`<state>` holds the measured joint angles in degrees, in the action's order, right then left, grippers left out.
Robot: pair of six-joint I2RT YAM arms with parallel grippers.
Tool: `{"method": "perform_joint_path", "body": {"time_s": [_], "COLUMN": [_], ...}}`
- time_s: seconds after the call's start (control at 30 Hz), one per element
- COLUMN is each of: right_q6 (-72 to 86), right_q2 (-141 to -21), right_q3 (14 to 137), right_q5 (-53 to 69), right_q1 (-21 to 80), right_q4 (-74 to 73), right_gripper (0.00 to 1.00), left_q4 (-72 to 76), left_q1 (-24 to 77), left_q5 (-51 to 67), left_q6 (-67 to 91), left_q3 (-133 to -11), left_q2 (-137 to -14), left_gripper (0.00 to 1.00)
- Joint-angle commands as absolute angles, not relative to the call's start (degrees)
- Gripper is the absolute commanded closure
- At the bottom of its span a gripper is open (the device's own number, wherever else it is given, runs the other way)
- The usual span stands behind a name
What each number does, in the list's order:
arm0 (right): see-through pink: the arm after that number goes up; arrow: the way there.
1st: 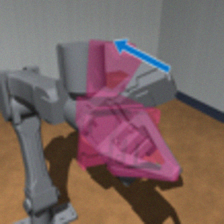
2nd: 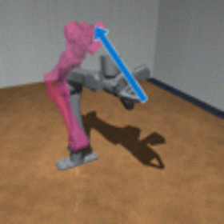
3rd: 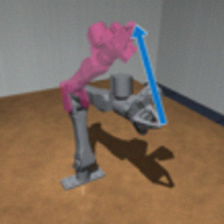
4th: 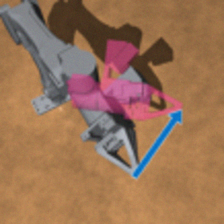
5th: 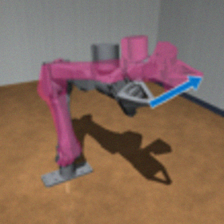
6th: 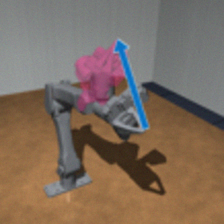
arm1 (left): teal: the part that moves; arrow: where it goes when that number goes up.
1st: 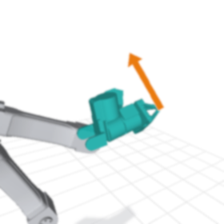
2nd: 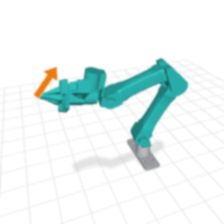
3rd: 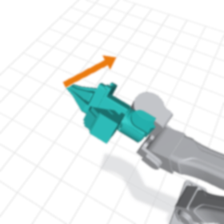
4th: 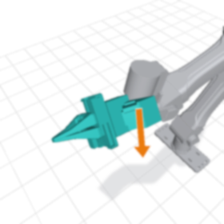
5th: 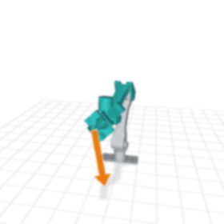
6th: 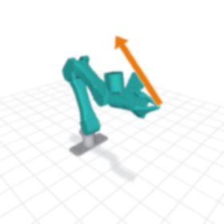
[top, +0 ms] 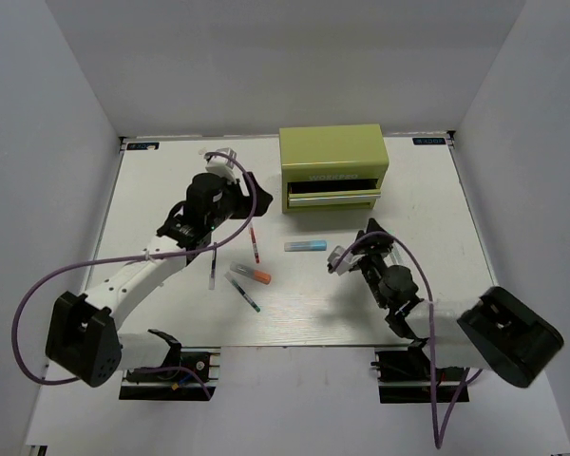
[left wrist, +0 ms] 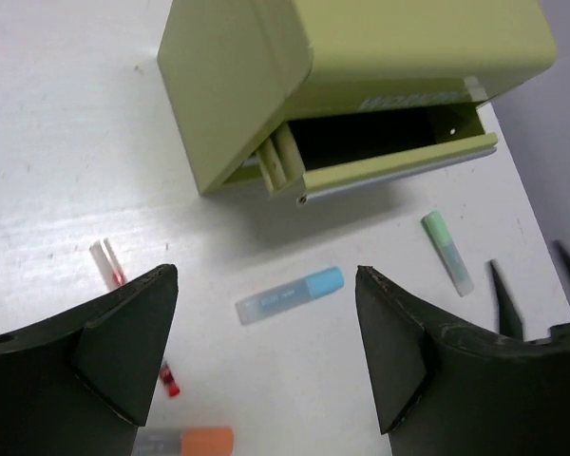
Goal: Sort the stationery into containers
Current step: Pick up the pen from the center of the board.
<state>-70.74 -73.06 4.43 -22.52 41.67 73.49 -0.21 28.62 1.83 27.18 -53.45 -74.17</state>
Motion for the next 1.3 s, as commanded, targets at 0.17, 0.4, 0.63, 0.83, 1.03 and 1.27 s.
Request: {"method": "perform_joint_path", "body": {"time_s": [0.17,0.4,0.63,0.83,1.03,1.27], "right_q6": [-38.1,-24.4,-21.1,-19.2,-16.6,-15.6], "right_q2": [-50.0,-42.4,-47.5,-51.9,-56.2,-65.0], "right_q3": [19.2,29.8,34.9,35.8,36.6,37.9], "right_q5": [-20.9,-8.7,1.4,-2.1,-3.6,-3.0], "right_q1": [40.2,39.6,35.1,29.4,22.5,13.8], "right_q4": [27.9,-5.2,-20.3,-24.5,-24.3,-22.0], "right_gripper": [0.48,0.48,0.42,0.35,0.43,0.46], "left_q4": [-12.7,-17.8,-17.9,-14.6,-7.4,-6.7], "left_q1": [29.4,29.4,29.4,29.4,29.4,29.9], "left_q5": [-2.3,-3.3,-0.7,1.9,7.3,10.6], "left_q6": [33.1,34.3,35.2,32.4,27.5,22.3], "left_q3": [-50.4,-51.4,-51.9,-50.4,-47.4,-47.4], "left_q2": [-69.7,-69.7,-70.9,-72.0,-70.1,-70.1], "left_gripper": [0.16,0.17,0.34,0.47,0.31,0.27]}}
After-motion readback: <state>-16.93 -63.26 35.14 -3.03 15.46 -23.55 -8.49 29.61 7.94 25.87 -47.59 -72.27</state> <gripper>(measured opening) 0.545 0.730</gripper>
